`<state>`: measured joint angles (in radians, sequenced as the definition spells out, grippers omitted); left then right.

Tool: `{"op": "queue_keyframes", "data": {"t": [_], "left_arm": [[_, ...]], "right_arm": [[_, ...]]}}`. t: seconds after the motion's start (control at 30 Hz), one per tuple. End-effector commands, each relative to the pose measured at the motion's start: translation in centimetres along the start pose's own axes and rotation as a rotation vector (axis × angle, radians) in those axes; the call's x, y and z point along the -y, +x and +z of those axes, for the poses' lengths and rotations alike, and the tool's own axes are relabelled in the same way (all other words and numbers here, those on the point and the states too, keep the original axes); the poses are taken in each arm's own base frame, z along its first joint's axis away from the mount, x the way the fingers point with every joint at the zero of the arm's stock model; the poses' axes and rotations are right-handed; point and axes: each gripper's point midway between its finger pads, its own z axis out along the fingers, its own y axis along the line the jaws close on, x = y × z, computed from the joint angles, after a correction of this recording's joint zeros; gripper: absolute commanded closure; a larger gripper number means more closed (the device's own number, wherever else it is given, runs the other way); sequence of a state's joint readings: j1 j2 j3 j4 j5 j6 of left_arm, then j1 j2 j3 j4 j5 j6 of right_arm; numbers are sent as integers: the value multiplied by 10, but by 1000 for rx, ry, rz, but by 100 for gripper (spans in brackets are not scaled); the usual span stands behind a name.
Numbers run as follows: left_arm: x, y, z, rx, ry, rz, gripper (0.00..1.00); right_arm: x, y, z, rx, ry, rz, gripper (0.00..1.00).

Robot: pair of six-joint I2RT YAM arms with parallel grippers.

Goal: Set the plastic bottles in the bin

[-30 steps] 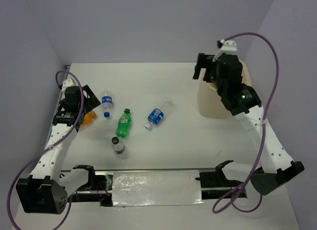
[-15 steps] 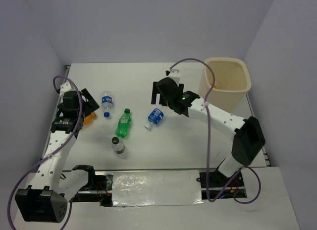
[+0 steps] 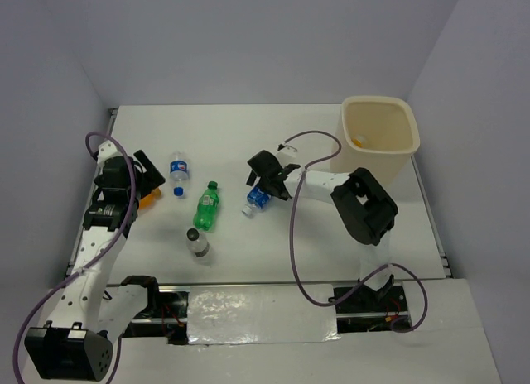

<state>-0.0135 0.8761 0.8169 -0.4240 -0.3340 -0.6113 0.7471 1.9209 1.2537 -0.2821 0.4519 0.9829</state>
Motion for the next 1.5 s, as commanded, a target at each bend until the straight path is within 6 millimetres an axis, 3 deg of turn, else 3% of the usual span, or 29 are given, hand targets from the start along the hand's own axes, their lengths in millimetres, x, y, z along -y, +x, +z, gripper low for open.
{"op": "queue_keyframes", "data": {"t": [0.0,0.07,0.17,0.23,0.3,0.33,0.4,0.43,0.5,0.53,0.57,0.63,0.7,0.73,0.77,0.8,0.83,1.0,1.07,1.17,1.23,1.33,1.47], "left_arm": [[7,-9,-1,37,32,-36,1],[7,-9,-1,35,29,-37,1],[6,-9,0,34,21,-37,1],[7,-9,0,30,26,-32,1],[8,-9,0,28,34,-31,1],[10,-8,0,24,45,-28,1],[11,-7,1,23,52,-27,1],[12,-7,0,22,60,-28,1],[12,-7,1,21,60,-26,1],[12,-7,1,23,57,-27,1],[11,-7,0,23,54,-26,1],[9,-9,0,29,41,-29,1],[10,-9,0,32,43,-30,1],[9,-9,0,31,44,-29,1],[11,-8,1,27,51,-27,1],[11,-9,0,30,49,-28,1],[11,-8,1,26,50,-26,1],[10,-8,3,20,36,-25,1],[12,-7,5,11,40,-22,1],[16,-5,8,-5,55,-18,1],[18,-4,11,-16,55,-15,1],[17,-5,11,-25,43,-13,1],[18,-6,11,-20,46,-26,1]], "right_arm": [[-9,-15,15,43,-9,95,2],[-1,-14,20,40,-4,109,8],[-5,-29,7,94,-76,103,30],[-22,-54,-21,159,-185,16,48],[-44,-77,-48,234,-311,-94,56],[-55,-101,-78,294,-374,-104,58],[-68,-134,-116,388,-435,-199,57],[-71,-159,-150,460,-468,-199,58],[-72,-188,-190,549,-495,-250,58],[-73,-209,-226,619,-535,-242,57],[-71,-219,-243,665,-541,-297,57],[-59,-250,-285,759,-516,-316,56],[-43,-272,-302,813,-460,-329,54],[-19,-293,-304,851,-375,-299,54],[-5,-309,-318,893,-351,-279,55],[8,-321,-322,910,-326,-267,55],[35,-341,-319,925,-262,-245,55],[117,-383,-314,992,-21,-197,47],[148,-392,-301,966,54,-156,38],[171,-393,-265,880,99,-127,17],[191,-394,-244,838,134,-103,11],[190,-389,-235,804,111,-109,7],[166,-384,-257,848,-35,-172,0]]}}
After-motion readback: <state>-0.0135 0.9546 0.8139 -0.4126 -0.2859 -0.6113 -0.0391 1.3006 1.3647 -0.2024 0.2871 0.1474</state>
